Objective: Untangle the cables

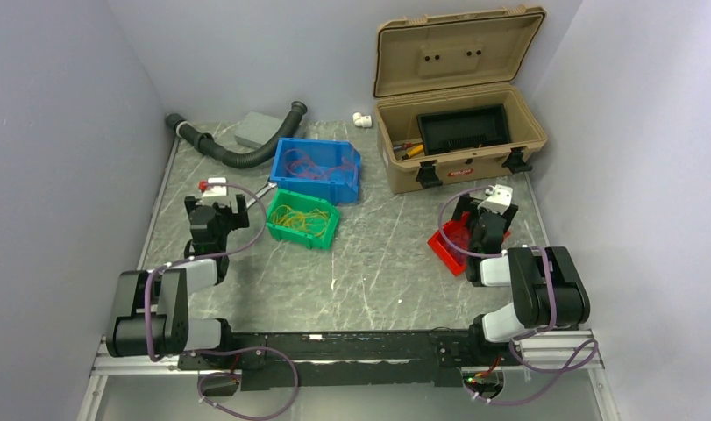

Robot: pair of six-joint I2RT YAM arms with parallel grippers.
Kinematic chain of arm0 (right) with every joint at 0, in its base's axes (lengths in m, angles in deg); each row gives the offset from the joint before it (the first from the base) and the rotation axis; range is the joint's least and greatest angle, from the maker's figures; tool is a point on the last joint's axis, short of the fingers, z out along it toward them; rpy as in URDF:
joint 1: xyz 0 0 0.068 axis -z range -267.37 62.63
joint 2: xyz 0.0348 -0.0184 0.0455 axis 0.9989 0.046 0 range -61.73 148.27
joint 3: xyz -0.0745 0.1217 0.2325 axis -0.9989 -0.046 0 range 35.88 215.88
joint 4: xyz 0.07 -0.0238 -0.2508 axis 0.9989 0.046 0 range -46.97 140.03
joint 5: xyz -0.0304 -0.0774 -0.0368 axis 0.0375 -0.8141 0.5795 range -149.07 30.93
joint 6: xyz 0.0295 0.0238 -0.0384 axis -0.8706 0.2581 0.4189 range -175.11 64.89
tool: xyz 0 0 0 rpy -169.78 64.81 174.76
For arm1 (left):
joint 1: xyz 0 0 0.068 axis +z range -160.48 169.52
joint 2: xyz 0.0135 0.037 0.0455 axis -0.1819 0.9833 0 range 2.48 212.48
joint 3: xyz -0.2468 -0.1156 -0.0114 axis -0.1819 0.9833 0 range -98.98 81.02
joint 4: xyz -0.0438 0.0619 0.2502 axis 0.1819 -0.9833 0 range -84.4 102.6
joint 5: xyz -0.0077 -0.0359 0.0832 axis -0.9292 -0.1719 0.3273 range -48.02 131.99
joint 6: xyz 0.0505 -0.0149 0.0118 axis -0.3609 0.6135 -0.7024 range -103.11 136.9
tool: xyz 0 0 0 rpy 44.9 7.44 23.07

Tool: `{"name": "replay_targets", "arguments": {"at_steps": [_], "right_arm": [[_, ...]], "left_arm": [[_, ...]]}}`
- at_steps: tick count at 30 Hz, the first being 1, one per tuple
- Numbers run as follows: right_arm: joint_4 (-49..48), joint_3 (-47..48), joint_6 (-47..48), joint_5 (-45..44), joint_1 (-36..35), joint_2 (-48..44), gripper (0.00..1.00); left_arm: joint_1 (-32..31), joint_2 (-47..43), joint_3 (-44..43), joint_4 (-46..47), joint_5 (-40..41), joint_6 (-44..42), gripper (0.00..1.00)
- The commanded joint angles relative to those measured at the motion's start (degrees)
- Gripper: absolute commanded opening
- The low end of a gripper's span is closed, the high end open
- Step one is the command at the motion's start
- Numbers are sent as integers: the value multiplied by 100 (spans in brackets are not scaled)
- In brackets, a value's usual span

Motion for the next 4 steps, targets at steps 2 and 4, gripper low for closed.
{"name": "replay_targets", "arguments": {"at_steps": [2,4], "right_arm": [[-313,-51,-25,68,16,33,100],[-311,-51,-27,67,16,32,100]], "left_arm": [[-87,95,-336,111,-305,-239,99],[-84,71,-338,68,-308,-231,99]]}}
